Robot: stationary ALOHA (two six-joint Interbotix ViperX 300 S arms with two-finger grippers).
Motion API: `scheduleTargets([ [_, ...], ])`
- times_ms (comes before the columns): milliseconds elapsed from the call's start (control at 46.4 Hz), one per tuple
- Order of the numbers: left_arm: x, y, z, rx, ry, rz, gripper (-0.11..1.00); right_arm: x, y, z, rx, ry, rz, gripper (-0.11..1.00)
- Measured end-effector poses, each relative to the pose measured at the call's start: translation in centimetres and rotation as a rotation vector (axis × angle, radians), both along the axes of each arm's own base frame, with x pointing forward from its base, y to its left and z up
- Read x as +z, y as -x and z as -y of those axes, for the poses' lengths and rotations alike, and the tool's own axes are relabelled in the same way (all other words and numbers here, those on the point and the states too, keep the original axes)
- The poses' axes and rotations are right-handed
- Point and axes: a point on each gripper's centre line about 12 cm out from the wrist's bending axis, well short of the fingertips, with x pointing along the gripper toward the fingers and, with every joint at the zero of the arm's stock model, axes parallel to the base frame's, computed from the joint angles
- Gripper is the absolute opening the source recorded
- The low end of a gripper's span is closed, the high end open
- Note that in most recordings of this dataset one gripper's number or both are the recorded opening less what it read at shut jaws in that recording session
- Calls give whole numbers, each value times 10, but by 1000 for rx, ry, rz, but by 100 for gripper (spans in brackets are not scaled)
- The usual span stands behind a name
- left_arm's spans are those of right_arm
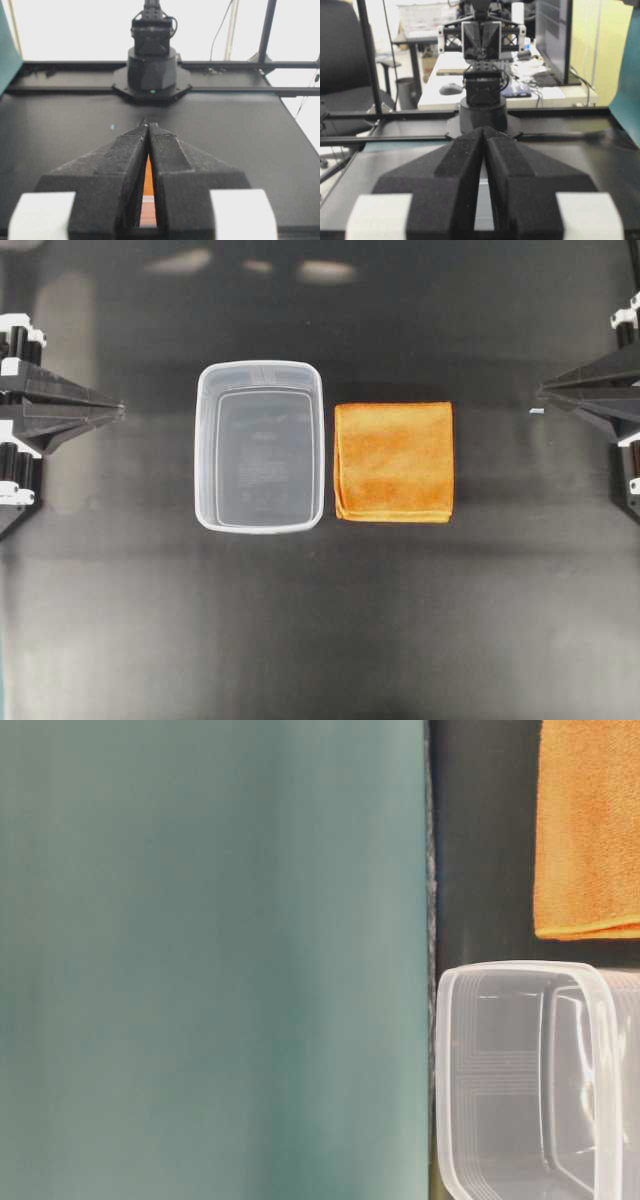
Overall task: Place the orange towel into the container with the left arm.
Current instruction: 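Move the left gripper over the clear container toward the orange towel, then lower the left gripper onto the orange towel and pinch its center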
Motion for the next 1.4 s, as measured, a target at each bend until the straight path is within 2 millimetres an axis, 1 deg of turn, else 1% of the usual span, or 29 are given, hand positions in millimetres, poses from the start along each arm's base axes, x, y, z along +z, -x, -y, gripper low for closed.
scheduleTargets([
  [22, 0, 0, 0, 0, 0, 0, 6, 0, 0, 0, 0, 2, 0, 1],
  [65, 0, -1, 0, -1, 6, -8, 10, 0, 0, -1, 3, -2, 2, 7],
  [86, 2, -4, 0, -1, 11, -29, 9, 0, 0, -1, 5, -6, 2, 8],
  [151, 7, -15, -1, 2, 11, -84, 2, 2, 2, -1, 7, -24, 8, 1],
  [345, 22, -45, -1, 5, -4, -233, 1, 6, 7, -1, 9, -50, 18, 0],
  [539, 26, -77, -1, 7, -7, -376, 1, 0, 11, 1, -2, -86, -38, 1],
  [604, 25, -90, -1, 7, -11, -423, 1, -3, 13, 2, -6, -111, -66, 3],
  [669, 23, -102, -1, 8, -11, -466, 1, -6, 15, 2, -9, -131, -95, 11],
  [733, 24, -113, -1, 9, -12, -498, 1, -11, 18, 3, -15, -143, -127, 22],
  [819, 21, -129, -2, 12, -10, -543, 1, -17, 22, 3, -18, -150, -160, 45],
  [841, 22, -135, -2, 13, -9, -552, 2, -18, 23, 3, -18, -150, -167, 53],
  [906, 21, -150, -2, 14, -12, -589, 2, -19, 27, 3, -18, -150, -170, 70],
  [949, 19, -160, -3, 14, -13, -618, 2, -19, 28, 3, -18, -150, -167, 77],
  [992, 18, -170, -3, 17, -11, -644, 4, -18, 30, 3, -19, -151, -160, 79],
  [1035, 16, -178, -4, 19, -11, -675, 8, -17, 32, 3, -18, -150, -154, 79],
  [1100, 11, -191, -7, 27, -13, -736, 21, -15, 35, 3, -17, -149, -142, 76],
  [1165, 4, -202, -11, 35, -16, -793, 37, -13, 37, 3, -16, -149, -131, 75],
  [1208, 0, -211, -13, 36, -26, -833, 50, -12, 38, 3, -14, -150, -124, 75],
  [1229, -3, -217, -15, 36, -33, -858, 58, -11, 39, 3, -14, -149, -119, 75],
  [1316, -17, -236, -18, 30, -58, -925, 79, -9, 41, 3, -14, -149, -104, 75],
  [1359, -21, -246, -18, 23, -75, -942, 87, -8, 42, 3, -12, -152, -98, 75],
  [1402, -26, -255, -18, 17, -88, -959, 90, -7, 43, 3, -12, -152, -93, 75],
])
